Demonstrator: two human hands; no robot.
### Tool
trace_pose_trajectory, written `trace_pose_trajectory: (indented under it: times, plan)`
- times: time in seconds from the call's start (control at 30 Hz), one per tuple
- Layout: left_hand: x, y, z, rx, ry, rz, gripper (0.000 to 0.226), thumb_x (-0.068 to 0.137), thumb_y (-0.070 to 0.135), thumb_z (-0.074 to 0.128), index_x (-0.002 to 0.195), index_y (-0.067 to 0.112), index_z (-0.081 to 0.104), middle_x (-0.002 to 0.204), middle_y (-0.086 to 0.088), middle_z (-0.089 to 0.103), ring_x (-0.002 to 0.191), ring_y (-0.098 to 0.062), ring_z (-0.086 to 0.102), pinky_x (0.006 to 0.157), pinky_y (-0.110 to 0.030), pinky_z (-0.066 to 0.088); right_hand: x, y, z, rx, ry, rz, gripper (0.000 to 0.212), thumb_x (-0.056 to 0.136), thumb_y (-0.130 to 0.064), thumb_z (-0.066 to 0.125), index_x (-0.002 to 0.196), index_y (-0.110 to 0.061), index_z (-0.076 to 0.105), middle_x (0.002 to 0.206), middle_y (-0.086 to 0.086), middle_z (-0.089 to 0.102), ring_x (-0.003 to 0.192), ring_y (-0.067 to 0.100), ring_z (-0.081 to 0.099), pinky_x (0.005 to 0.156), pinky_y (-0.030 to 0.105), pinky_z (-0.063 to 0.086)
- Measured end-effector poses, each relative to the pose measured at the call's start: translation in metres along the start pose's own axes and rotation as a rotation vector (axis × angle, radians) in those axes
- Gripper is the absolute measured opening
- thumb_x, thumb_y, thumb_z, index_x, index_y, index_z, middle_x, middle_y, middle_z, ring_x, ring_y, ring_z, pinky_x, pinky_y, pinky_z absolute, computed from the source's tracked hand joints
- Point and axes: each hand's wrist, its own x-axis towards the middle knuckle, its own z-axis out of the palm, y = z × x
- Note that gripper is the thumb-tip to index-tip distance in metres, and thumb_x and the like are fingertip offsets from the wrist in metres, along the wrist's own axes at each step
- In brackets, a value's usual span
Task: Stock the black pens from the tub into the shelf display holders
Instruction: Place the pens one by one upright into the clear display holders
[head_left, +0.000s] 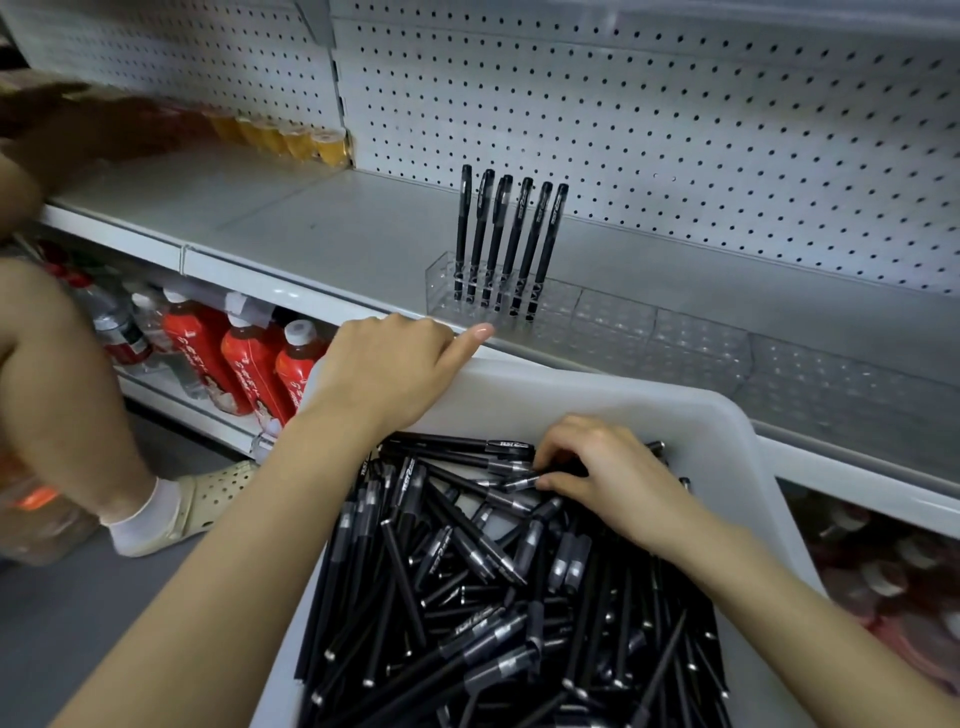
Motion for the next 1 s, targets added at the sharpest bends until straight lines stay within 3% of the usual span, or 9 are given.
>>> trace_pose_trajectory:
  times: [0.17,0.33,0.47,0.6,0.7,0.83,0.93,1.0]
  plan:
    - [0.0,0.0,0.002,0.047,-0.019,-0.007,0.058,0.093,0.062,0.01,0.064,0.026,0.045,0.079,-0.006,0.062,0.083,-0.032,0.059,0.064,-0.035,0.032,-0.004,-0.001,-0.003,0.024,0.038,0.006,0.013,0.085,-0.03,0.066,0.087,-0.027,0.054,0.09,-0.011,0.061,0.089,0.01,0.055,0.081,0.034,0.046]
    - [0.002,-0.004,0.006,0.131,-0.013,-0.013,0.067,0.092,0.061,0.005,0.093,0.027,0.063,0.086,-0.004,0.066,0.086,-0.029,0.061,0.065,-0.035,0.032,-0.003,-0.001,-0.017,0.262,0.155,0.083,0.02,0.082,-0.025,0.071,0.082,-0.033,0.052,0.08,-0.018,0.068,0.086,0.004,0.063,0.083,0.036,0.05]
    - [0.006,-0.002,0.009,0.062,0.008,-0.085,0.061,0.092,0.06,0.007,0.091,0.024,0.056,0.094,-0.003,0.065,0.086,-0.029,0.061,0.064,-0.034,0.035,0.002,-0.008,-0.035,0.434,0.249,0.09,0.027,0.072,-0.014,0.08,0.079,-0.034,0.065,0.085,-0.015,0.071,0.086,-0.004,0.065,0.084,0.02,0.05]
    - [0.008,0.002,0.007,0.016,0.068,-0.152,0.056,0.093,0.058,0.009,0.123,0.028,0.046,0.116,0.004,0.057,0.098,-0.023,0.061,0.066,-0.034,0.033,0.012,-0.023,-0.061,0.582,0.274,0.026,0.033,0.067,-0.003,0.081,0.078,-0.031,0.069,0.081,-0.011,0.072,0.078,-0.002,0.066,0.077,0.01,0.048]
    - [0.012,0.005,0.007,0.003,0.086,-0.154,0.058,0.093,0.056,0.01,0.139,0.028,0.03,0.127,0.004,0.046,0.11,-0.02,0.053,0.069,-0.035,0.035,0.024,-0.034,-0.088,0.773,0.352,0.025,0.024,0.066,-0.001,0.079,0.081,-0.017,0.069,0.083,0.002,0.074,0.079,0.008,0.068,0.076,0.014,0.051]
    - [0.017,0.001,0.015,0.011,0.117,-0.103,0.071,0.091,0.061,0.001,0.145,0.025,0.03,0.141,0.0,0.043,0.123,-0.02,0.045,0.092,-0.035,0.041,0.045,-0.039,-0.119,1.069,0.506,0.047,0.025,0.064,-0.009,0.076,0.085,-0.013,0.062,0.09,0.008,0.073,0.089,0.021,0.069,0.076,0.028,0.058]
    - [0.02,0.002,0.017,0.038,0.073,-0.088,0.081,0.084,0.062,-0.01,0.147,0.026,0.025,0.151,-0.001,0.032,0.133,-0.02,0.035,0.105,-0.035,0.032,0.067,-0.034,-0.129,1.06,0.682,0.077,0.022,0.075,0.003,0.072,0.083,-0.012,0.058,0.092,0.014,0.07,0.091,0.025,0.069,0.075,0.029,0.058]
    - [0.021,0.004,0.018,0.041,0.061,-0.082,0.081,0.083,0.062,-0.012,0.148,0.028,0.021,0.154,0.0,0.025,0.137,-0.019,0.03,0.108,-0.034,0.028,0.081,-0.027,-0.126,0.969,0.795,0.091,0.027,0.075,0.002,0.073,0.08,-0.016,0.055,0.084,0.008,0.068,0.086,0.023,0.068,0.073,0.031,0.057]
